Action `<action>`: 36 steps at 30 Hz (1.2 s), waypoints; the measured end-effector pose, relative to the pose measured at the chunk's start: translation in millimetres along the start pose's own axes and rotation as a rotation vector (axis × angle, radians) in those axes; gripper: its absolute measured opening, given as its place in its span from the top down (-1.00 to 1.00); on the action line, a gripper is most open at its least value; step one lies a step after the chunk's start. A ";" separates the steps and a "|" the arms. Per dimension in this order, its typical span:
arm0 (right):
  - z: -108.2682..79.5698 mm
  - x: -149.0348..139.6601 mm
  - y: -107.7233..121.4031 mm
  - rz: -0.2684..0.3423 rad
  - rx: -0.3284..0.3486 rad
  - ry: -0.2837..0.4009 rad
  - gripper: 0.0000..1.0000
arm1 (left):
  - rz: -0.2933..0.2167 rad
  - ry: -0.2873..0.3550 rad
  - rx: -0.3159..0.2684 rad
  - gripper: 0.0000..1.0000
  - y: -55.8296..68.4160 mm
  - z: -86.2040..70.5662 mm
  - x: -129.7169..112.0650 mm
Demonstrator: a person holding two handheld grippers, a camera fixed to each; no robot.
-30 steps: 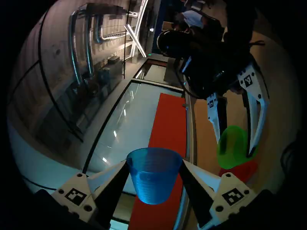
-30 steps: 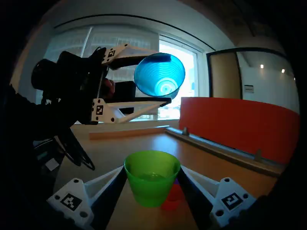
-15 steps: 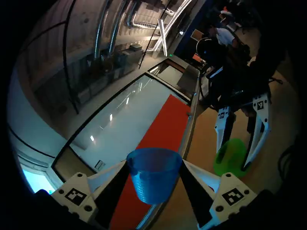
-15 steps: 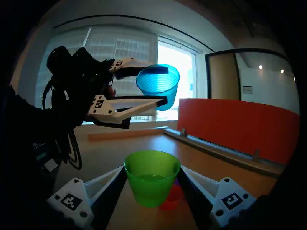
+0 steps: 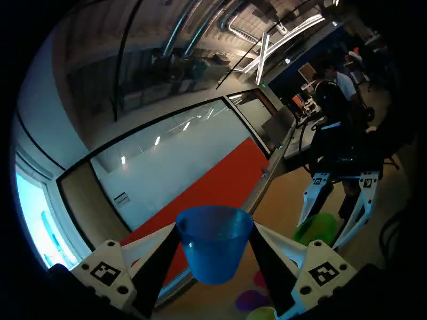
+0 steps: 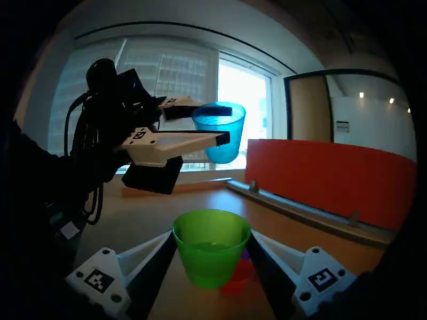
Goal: Pour water
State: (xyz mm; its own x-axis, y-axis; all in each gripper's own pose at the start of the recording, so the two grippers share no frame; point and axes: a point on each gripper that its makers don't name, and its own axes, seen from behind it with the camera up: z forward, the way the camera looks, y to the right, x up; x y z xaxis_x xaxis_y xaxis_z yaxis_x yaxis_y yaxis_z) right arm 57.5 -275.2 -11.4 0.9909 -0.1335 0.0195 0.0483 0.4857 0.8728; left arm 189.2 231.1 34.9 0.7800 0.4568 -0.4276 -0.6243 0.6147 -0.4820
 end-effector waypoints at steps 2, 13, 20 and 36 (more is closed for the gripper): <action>-0.4 1.0 -0.4 0.001 0.000 0.002 -0.80 | -0.050 -0.004 -0.004 -0.72 -0.5 0.3 -2.5; -2.4 4.8 0.5 0.000 -0.007 0.009 -0.81 | -0.294 0.010 -0.017 -0.72 -9.1 -3.4 -4.4; -1.2 10.1 -0.5 0.002 -0.010 0.020 -0.81 | -0.426 -0.001 -0.030 -0.72 -10.8 -2.4 -9.4; -4.6 11.8 2.5 0.006 -0.019 0.021 -0.80 | -0.510 -0.021 -0.048 -0.72 -10.7 -2.5 -17.2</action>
State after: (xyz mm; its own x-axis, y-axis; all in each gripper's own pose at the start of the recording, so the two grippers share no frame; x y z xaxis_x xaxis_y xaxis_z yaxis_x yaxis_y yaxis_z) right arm 69.8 -271.6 -11.2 0.9936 -0.1124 0.0139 0.0448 0.5027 0.8633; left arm 182.3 215.0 45.4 0.9863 0.1199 -0.1133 -0.1649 0.7328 -0.6602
